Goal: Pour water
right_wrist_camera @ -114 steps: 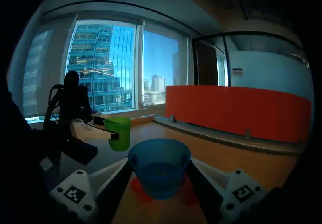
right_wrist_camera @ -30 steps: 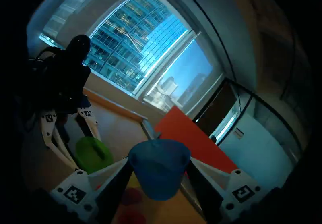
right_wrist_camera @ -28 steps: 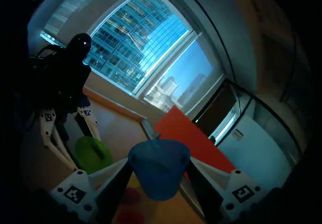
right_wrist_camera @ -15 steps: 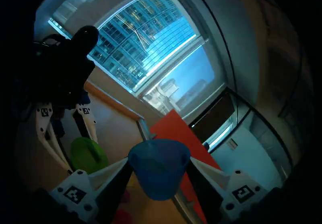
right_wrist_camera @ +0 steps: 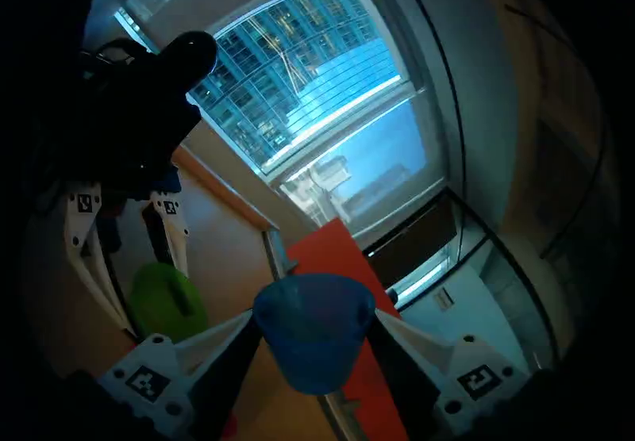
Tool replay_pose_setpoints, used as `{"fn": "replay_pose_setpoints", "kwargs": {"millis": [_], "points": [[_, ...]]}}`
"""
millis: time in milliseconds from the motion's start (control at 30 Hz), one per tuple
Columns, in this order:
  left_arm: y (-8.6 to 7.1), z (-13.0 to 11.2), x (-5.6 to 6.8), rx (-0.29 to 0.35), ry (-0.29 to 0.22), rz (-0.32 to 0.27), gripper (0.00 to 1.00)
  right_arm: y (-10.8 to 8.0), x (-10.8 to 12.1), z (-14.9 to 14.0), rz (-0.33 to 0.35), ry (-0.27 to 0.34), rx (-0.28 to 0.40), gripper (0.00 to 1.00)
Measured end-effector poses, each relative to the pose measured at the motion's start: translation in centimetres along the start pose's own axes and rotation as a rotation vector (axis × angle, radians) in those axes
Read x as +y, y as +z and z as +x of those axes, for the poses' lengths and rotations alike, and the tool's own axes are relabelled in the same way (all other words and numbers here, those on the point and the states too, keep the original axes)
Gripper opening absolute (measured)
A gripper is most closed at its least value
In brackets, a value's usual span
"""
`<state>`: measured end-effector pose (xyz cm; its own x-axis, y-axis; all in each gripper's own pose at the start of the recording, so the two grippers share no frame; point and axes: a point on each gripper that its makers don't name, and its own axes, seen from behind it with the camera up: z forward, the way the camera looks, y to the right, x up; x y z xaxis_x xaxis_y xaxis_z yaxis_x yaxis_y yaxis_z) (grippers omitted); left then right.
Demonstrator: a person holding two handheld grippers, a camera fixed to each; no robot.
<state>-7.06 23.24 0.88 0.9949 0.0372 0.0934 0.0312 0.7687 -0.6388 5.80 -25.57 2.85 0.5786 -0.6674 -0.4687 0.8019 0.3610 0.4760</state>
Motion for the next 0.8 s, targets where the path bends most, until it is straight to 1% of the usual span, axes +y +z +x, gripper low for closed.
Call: {"fn": "replay_pose_setpoints", "kwargs": {"millis": [500, 800], "points": [[0.52, 0.35, 0.77, -0.001, 0.007, -0.010, 0.84, -0.02, 0.60, 0.01, -0.020, -0.101, -0.011, 0.89], [0.70, 0.28, 0.97, 0.000, 0.008, -0.016, 0.84, -0.08, 1.01, -0.05, -0.037, -0.129, -0.013, 0.89]]}}
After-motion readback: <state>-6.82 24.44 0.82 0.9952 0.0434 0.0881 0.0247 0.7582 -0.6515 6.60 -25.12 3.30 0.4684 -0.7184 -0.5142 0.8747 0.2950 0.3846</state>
